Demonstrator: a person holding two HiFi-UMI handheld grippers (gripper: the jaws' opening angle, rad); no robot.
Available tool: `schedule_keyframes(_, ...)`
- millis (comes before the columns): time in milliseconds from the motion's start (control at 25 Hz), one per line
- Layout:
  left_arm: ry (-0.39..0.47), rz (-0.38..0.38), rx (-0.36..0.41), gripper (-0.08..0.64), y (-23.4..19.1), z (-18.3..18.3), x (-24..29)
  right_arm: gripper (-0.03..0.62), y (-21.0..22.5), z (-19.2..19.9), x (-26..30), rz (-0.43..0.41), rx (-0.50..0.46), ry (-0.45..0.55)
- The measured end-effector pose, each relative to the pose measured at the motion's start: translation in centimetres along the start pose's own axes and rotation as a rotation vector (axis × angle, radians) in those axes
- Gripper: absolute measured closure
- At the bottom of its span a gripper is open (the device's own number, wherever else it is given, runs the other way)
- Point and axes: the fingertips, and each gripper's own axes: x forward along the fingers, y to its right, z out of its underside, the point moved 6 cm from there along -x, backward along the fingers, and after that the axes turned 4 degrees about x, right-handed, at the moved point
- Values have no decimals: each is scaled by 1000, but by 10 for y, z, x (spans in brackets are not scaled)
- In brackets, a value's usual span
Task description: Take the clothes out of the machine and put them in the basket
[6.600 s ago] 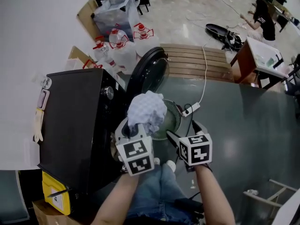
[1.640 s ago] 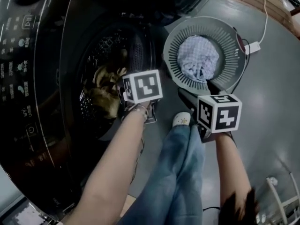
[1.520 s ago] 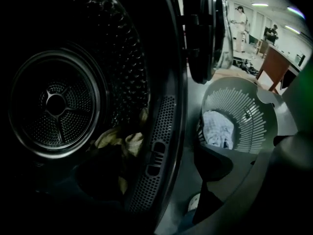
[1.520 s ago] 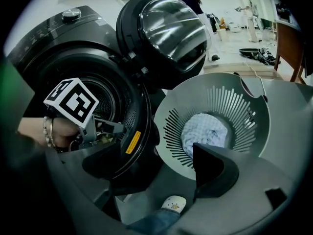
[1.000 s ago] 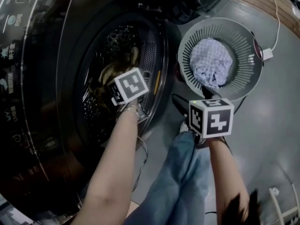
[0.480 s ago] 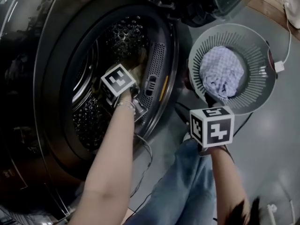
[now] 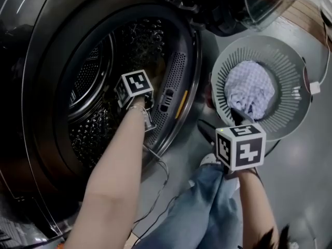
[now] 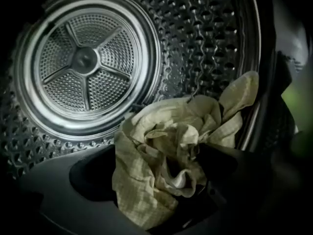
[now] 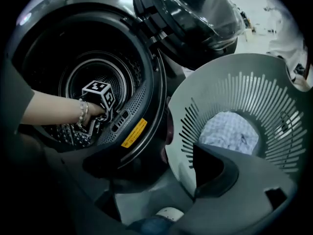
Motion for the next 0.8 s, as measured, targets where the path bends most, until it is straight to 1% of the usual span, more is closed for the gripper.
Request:
schedule_keyframes(120,-59,38,38,39,4,-3,11,130,-2,-4,0,-33,10,-25)
schedule_keyframes(280,-125,123,83,9,12,-7,30,130,-5,-11,-2,-47,-47,-28)
schedule_keyframes(440,-165,242,47,9,16,-2,38,130,-3,-13,2,-55,-82,-37)
schedule_keyframes(480,-169,274,46,24,18,-1,37,130,-2,-14,4,-56,-81,-41)
schedule_keyframes(520,-168,310,59,68,22,-2,35,130,0,-14,6,-56,-76,-44)
schedule_keyframes(600,-166,369,103,256,33,-6,31,130,1,-16,7,-56,-66,-46)
schedule_keyframes(640,-170,376,103,312,37,-7,28,130,0,-17,7,-55,-63,-46)
schedule_keyframes(680,-176,371,75,335,39,-8,25,130,0,-18,6,-53,-60,-48)
schedule_keyframes(720,-177,362,28,361,38,-6,23,130,-1,-18,4,-52,-57,-50)
schedule_keyframes(760,-169,350,-18,384,36,-4,20,130,-2,-19,1,-50,-54,-53)
schedule_keyframes(800,-150,332,-43,407,34,-3,18,130,-4,-20,-2,-49,-50,-55)
